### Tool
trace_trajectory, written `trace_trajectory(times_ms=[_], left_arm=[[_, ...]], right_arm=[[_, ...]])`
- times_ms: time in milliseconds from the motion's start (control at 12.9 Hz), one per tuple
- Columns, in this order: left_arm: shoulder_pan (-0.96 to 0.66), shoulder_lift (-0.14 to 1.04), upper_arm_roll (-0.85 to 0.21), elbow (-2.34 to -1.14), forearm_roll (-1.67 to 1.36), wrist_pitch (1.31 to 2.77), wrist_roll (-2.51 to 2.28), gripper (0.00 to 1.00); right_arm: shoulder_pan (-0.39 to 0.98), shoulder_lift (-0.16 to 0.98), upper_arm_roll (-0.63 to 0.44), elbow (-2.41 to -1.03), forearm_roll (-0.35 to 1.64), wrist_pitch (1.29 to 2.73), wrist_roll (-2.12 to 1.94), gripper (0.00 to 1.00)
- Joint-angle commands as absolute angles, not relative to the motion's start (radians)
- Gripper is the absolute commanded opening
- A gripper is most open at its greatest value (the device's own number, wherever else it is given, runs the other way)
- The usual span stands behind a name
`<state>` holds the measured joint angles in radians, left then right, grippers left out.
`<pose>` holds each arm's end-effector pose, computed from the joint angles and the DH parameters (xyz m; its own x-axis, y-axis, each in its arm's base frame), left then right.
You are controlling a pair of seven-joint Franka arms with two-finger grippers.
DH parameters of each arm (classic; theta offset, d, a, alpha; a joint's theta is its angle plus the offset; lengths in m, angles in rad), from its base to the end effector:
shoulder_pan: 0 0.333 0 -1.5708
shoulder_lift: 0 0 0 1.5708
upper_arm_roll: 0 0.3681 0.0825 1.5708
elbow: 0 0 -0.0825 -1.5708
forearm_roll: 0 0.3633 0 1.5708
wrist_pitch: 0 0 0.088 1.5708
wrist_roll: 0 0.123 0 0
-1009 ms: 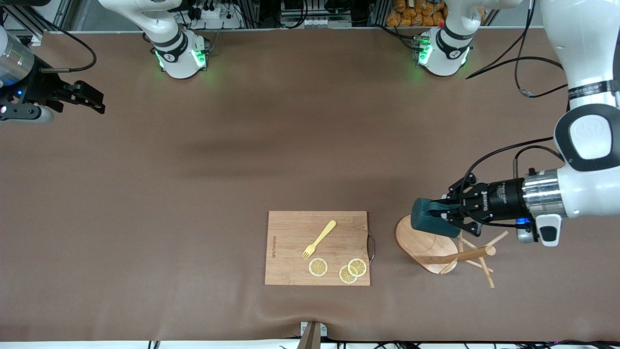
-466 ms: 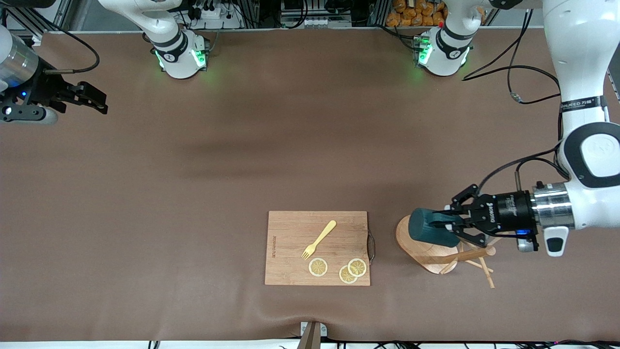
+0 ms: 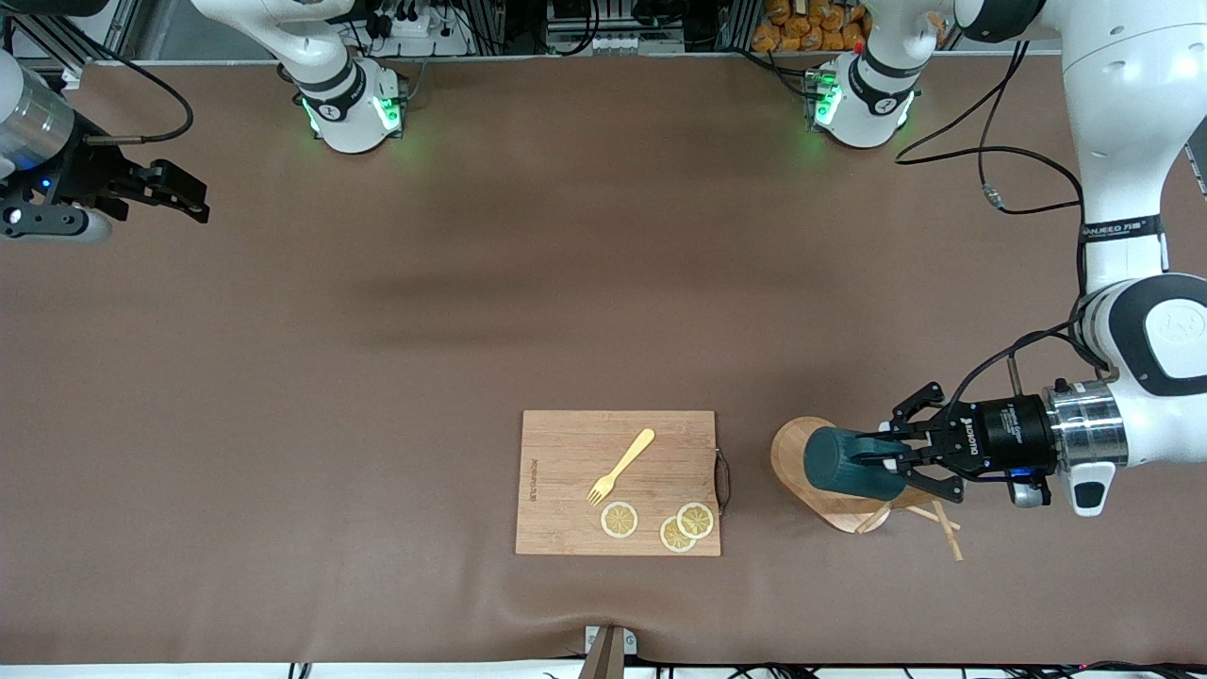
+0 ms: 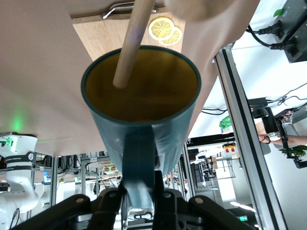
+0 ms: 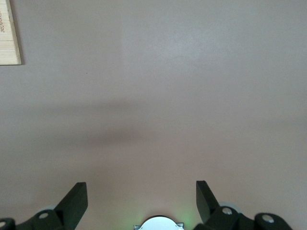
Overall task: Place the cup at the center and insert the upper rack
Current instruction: 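Lower the mug handle onto a mug tree peg with the left gripper, then open the left gripper to release the mug on the peg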
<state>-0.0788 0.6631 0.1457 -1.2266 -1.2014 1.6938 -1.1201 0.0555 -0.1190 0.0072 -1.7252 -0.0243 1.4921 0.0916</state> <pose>0.7501 -0.0884 0.4605 0.1415 0.4604 -0.8764 0.9892 -0.0314 0.1432 0.4769 0.0270 0.6457 0.9933 -0.0313 -0.1111 -0.0275 -0.9990 0.0354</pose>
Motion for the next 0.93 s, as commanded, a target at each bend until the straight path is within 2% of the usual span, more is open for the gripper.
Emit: trace_trajectory(times_ms=[0,854], left_arm=[[-0.061,0.664,0.137,-1.223,-1.230,1.690,-1.106,0.00],[-0.020,0.683,0.135,-1.227,-1.269,1.661,-1.026,0.00]], right_arm=[[0.067,-0.123,0.005,-1.741,-0.047,1.506,0.107,1.00],[0.069,-0.127,0.006,-1.763,-0.054,1.517,0.109,1.00]])
